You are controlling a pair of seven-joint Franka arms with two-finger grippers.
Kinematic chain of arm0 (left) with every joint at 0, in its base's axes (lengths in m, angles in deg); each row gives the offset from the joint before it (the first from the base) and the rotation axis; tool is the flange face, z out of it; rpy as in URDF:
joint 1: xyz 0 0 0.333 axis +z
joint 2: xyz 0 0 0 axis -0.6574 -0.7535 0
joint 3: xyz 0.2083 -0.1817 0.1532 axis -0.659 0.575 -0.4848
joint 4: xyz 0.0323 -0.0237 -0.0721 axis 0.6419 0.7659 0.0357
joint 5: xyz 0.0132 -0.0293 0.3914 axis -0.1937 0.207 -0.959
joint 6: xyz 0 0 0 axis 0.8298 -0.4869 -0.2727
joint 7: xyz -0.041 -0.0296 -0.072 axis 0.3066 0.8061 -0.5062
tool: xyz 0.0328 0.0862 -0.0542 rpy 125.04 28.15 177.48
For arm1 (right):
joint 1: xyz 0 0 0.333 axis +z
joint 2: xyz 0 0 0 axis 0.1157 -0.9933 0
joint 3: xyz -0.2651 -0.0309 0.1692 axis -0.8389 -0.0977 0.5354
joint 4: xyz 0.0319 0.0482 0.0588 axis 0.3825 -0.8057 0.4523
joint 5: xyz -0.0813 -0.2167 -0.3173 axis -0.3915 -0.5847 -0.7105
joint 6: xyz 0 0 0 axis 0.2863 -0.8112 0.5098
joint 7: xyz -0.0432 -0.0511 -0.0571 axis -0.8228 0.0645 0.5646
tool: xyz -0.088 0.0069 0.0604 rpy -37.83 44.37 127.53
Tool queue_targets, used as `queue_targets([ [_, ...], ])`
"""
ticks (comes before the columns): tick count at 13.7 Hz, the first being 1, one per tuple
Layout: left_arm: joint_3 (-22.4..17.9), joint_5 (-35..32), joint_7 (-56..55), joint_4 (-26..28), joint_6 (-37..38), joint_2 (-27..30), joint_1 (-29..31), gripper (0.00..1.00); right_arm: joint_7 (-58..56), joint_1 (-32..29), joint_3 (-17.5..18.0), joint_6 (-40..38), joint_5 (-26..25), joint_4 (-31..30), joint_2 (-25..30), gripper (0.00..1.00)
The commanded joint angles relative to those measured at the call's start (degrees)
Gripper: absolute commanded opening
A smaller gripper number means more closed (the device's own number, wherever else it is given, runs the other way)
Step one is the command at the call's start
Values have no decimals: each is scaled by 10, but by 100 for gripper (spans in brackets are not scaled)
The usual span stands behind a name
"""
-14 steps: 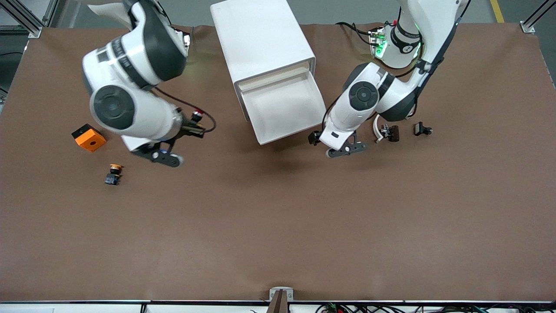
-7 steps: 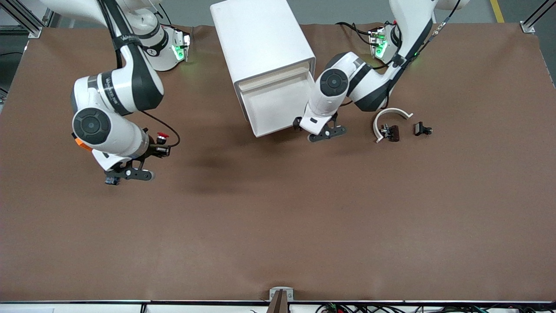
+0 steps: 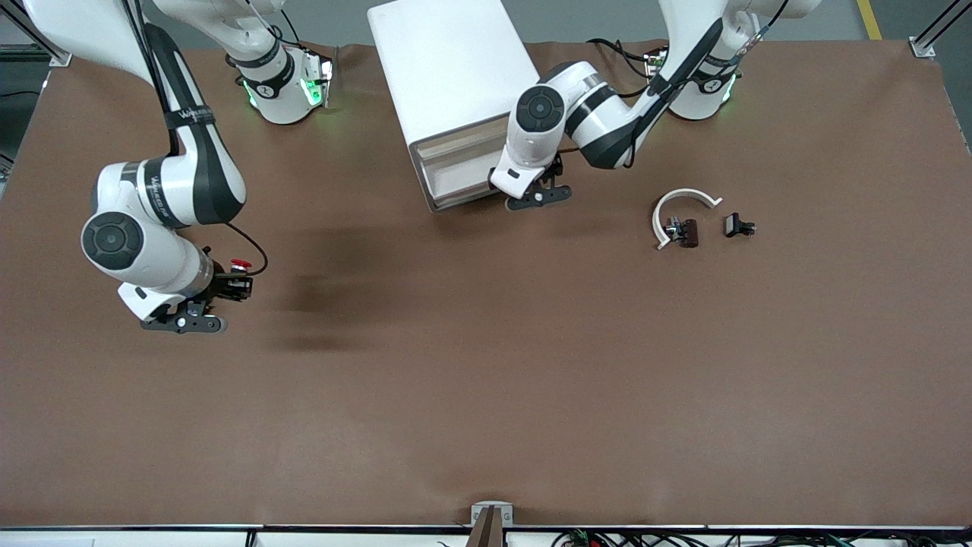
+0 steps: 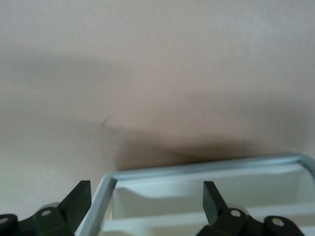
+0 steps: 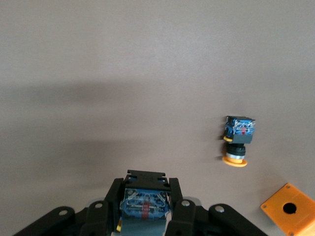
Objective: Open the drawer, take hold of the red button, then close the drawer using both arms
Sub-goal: 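Push the drawer shut with the left gripper while the right gripper carries the button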
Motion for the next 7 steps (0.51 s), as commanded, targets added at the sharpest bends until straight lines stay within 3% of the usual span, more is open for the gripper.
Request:
queue_targets([
  [1,23,8,-7,6,4,-3,-2,100,-27,-26,12,26,-26,0,-20,7],
  [7,29,8,-19,5,4,-10,-24,100,-93,-72,12,103,-26,1,-81,7],
])
